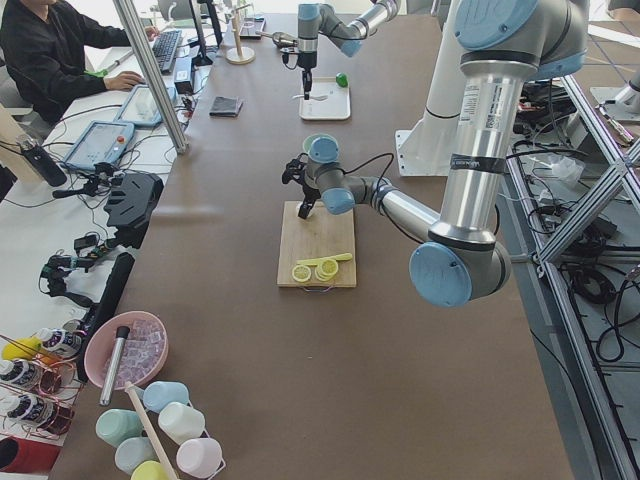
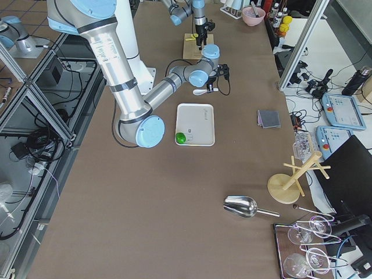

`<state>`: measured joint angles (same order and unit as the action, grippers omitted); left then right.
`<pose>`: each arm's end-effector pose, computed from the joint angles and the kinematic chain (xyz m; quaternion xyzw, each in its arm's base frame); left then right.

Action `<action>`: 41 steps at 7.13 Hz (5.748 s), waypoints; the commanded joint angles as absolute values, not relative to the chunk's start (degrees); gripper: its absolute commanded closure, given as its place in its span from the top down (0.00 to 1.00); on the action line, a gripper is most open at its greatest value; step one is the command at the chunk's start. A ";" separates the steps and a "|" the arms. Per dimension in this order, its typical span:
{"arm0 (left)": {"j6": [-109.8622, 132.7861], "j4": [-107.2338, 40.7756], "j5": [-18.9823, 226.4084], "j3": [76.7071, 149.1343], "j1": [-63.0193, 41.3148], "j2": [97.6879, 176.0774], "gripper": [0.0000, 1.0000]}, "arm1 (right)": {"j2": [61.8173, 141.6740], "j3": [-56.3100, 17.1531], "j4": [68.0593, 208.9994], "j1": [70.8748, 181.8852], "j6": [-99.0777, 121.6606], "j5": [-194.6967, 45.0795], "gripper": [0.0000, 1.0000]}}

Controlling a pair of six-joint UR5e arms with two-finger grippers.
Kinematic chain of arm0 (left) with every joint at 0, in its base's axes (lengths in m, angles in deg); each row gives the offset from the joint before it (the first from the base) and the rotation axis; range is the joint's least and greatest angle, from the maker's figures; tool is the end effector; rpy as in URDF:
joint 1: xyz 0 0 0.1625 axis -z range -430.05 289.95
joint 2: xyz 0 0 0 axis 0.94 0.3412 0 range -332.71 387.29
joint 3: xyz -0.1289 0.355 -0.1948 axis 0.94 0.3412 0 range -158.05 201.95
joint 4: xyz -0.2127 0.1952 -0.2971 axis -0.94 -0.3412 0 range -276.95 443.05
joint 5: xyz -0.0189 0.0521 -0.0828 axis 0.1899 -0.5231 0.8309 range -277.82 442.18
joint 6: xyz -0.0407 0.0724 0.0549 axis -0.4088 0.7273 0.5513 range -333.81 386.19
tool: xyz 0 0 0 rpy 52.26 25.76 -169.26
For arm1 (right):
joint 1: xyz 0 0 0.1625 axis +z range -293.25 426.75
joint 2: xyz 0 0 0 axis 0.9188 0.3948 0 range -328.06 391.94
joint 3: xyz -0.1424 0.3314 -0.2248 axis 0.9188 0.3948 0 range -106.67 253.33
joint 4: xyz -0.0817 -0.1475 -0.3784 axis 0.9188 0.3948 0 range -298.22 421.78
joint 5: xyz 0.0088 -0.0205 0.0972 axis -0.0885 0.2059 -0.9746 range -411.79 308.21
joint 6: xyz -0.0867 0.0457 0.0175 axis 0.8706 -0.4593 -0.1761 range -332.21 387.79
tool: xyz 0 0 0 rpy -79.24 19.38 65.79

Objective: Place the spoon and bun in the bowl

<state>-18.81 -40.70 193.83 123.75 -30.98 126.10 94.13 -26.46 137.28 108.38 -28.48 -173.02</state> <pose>0.3782 -0.4315 0.4174 0.1764 0.4451 0.1309 0.8681 -0.4222 -0.4845 0.2727 0.0671 -0.4825 -0.0583 0.8714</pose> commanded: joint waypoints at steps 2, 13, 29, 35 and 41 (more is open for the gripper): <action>-18.98 -40.79 193.63 123.21 -31.20 126.78 0.69 | 90.74 -26.78 137.28 102.89 -34.52 -167.38 0.00; -19.07 -39.73 201.89 124.96 -21.09 130.38 0.00 | 80.45 -19.48 136.58 91.28 -48.84 -155.32 0.00; -33.43 -40.35 198.58 120.48 -30.18 142.12 0.00 | 83.65 -21.01 137.10 101.97 -43.52 -163.38 1.00; -45.09 -39.91 191.60 119.69 -40.60 149.10 0.82 | 103.46 -31.07 136.49 111.21 -22.22 -171.14 1.00; -26.94 -28.20 190.00 125.97 -30.19 144.57 0.98 | 112.85 -30.91 137.28 121.56 -10.58 -178.41 1.00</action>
<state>-38.81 -34.86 188.24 121.99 -35.12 147.62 108.86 -30.48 137.28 117.51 -16.47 -174.96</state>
